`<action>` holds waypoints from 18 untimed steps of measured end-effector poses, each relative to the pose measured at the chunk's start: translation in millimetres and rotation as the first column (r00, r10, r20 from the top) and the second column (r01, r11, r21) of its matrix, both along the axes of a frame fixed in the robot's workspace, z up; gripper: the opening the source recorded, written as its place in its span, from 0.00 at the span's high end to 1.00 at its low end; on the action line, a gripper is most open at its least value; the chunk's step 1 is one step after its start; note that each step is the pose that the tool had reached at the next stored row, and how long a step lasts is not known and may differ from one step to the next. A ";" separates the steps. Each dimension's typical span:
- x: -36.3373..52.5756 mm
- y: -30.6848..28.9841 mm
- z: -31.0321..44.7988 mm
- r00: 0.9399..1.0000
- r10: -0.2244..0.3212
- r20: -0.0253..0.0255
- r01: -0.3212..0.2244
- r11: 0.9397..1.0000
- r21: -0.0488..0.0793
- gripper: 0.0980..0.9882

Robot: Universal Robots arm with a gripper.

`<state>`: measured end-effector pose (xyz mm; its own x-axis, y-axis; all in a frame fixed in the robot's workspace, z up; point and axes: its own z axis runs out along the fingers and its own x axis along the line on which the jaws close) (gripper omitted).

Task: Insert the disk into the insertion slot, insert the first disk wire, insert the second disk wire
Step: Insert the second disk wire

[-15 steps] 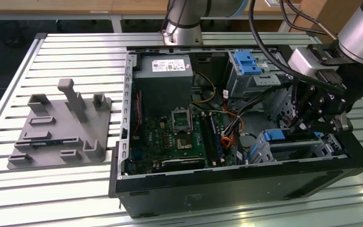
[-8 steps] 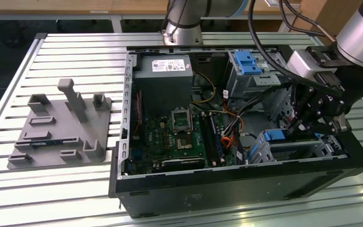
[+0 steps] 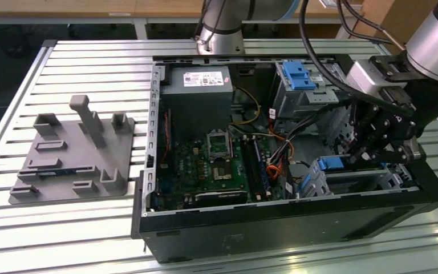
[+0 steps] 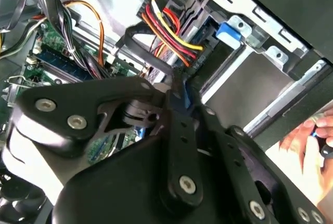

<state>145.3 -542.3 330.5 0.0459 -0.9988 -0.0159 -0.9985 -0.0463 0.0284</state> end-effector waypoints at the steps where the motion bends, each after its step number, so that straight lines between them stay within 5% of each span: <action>1: 0.0 0.0 4.0 1.000 0.000 0.000 0.000 1.000 0.000 0.87; 4: 0.0 0.0 17.3 1.000 0.000 0.000 0.000 1.000 -0.001 0.73; 18: 1.0 1.1 81.1 1.000 0.000 0.000 0.000 1.000 -0.001 0.74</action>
